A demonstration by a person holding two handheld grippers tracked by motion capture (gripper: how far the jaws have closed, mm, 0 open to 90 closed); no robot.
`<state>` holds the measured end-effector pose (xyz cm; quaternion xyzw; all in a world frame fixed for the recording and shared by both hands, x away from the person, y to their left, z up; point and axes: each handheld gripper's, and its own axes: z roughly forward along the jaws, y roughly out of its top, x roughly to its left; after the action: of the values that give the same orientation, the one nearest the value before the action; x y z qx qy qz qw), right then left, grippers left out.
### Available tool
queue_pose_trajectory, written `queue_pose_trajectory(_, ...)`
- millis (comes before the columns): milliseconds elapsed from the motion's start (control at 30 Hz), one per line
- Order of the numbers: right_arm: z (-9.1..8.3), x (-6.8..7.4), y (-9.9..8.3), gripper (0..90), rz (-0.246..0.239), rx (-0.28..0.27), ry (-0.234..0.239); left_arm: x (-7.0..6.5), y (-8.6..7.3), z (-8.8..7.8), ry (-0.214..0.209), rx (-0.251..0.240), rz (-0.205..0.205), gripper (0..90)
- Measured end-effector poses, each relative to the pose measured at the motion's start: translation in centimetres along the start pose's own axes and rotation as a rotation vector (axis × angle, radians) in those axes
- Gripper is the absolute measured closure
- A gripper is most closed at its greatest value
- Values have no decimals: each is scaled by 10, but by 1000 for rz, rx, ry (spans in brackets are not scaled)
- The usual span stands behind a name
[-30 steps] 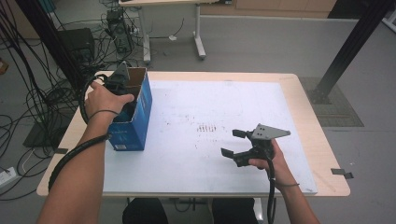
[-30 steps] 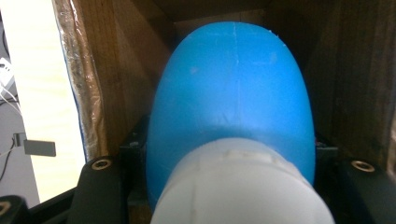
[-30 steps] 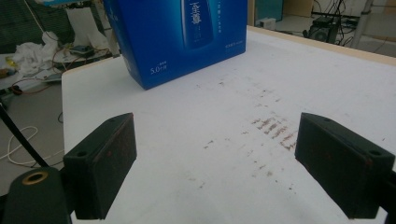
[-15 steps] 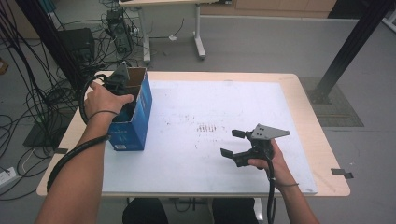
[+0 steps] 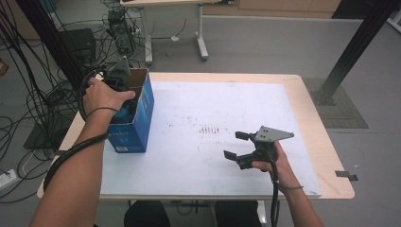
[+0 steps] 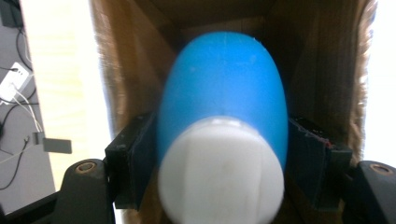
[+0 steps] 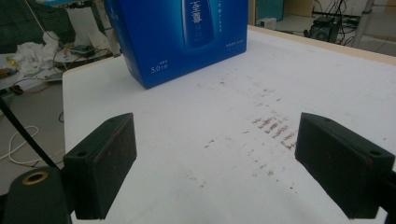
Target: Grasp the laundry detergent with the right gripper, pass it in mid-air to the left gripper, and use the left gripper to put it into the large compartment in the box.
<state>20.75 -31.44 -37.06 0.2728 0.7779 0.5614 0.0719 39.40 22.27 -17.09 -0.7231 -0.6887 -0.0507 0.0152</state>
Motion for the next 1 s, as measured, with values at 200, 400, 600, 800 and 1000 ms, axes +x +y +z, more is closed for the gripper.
queue_pose_trajectory(200, 0, 1, 1, 126, -3, -3, 2, 8, -4, -19, -12, -27, -4, 294)
queue_pose_trajectory(400, 1, 2, 3, 126, -8, -2, 2, 14, -8, -35, -37, -48, 11, 279)
queue_pose_trajectory(600, 2, 2, 4, 126, -8, 0, 5, 18, -10, -49, -57, -57, 34, 246)
queue_pose_trajectory(800, 3, 3, 9, 127, -18, 8, 4, 16, -11, -62, -89, -59, 83, 177)
queue_pose_trajectory(1000, 2, 3, 12, 127, -24, 14, 1, 6, -13, -71, -99, -66, 123, 129)
